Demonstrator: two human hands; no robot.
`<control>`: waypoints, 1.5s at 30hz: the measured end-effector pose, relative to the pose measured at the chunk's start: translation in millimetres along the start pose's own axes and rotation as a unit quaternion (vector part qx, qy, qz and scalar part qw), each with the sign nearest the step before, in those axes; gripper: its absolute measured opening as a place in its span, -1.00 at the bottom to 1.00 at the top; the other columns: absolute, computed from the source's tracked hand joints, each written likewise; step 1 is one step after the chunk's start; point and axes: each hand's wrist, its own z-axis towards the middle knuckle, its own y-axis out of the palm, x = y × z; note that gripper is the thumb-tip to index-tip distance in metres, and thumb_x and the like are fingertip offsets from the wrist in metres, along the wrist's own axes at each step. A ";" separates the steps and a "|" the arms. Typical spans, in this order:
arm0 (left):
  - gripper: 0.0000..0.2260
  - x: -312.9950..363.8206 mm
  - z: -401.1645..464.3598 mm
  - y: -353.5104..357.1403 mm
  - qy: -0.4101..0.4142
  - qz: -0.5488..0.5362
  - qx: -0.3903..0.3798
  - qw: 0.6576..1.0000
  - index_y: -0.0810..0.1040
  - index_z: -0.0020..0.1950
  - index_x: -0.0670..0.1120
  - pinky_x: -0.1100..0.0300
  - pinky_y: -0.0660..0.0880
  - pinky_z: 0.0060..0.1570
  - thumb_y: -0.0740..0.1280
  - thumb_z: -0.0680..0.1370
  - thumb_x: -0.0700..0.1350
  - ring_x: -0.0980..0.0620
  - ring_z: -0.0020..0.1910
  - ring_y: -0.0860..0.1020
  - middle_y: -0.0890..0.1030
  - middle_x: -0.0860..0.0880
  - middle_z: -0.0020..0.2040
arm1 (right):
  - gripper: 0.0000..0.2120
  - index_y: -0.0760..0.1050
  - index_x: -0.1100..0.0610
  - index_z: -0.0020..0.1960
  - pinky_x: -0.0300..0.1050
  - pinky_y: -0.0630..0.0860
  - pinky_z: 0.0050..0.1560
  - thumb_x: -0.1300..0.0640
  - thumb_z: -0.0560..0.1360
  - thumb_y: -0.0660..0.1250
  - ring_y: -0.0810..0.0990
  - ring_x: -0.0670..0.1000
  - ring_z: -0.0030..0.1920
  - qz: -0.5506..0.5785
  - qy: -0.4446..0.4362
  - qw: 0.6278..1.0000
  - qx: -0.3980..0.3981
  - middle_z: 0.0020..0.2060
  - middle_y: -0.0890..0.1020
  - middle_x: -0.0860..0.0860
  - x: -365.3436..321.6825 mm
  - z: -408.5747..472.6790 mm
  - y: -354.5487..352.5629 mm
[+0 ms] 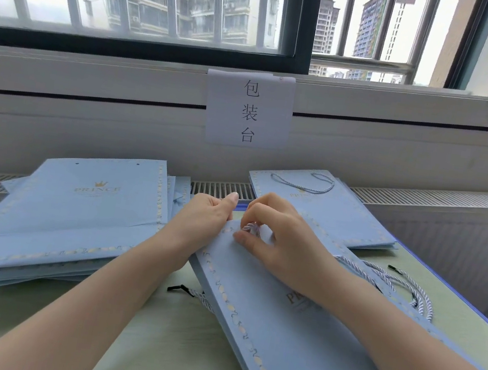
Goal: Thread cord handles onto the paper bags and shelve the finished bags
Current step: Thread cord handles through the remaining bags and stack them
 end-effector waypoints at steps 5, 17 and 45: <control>-0.56 1.0 -1.7 -0.9 0.022 0.019 0.009 1.000 0.47 -0.29 -0.19 0.25 0.35 -0.41 0.14 0.63 0.09 0.04 -0.53 0.39 0.46 -0.11 -0.42 | -0.76 0.49 0.19 -0.22 -0.36 0.34 -0.17 0.05 0.55 0.29 0.44 -0.21 -0.30 0.174 0.146 0.974 0.017 -0.19 0.56 0.11 -9.2 7.0 -20.0; -0.51 -12.1 4.6 2.6 0.016 0.313 -0.058 0.948 0.19 -0.46 -0.08 0.15 0.08 -0.43 0.30 0.54 0.12 0.02 -0.47 0.17 0.20 -0.03 -0.48 | -0.66 0.38 0.15 -0.29 -0.22 0.13 -0.46 0.10 0.64 0.11 0.16 -0.06 -0.49 0.333 0.183 0.887 0.263 -0.54 0.26 -0.05 -3.1 16.7 -46.1; -0.62 26.9 -17.7 0.6 0.172 -0.115 -0.038 0.978 0.49 -0.34 -0.19 0.33 0.26 -0.62 0.17 0.63 -0.09 0.06 -0.58 0.43 0.50 -0.03 -0.51 | -0.84 0.59 0.17 -0.15 -0.04 0.41 -0.26 0.10 0.49 0.31 0.46 0.12 -0.20 -0.229 0.020 0.968 0.102 -0.24 0.48 0.04 35.9 1.1 -22.8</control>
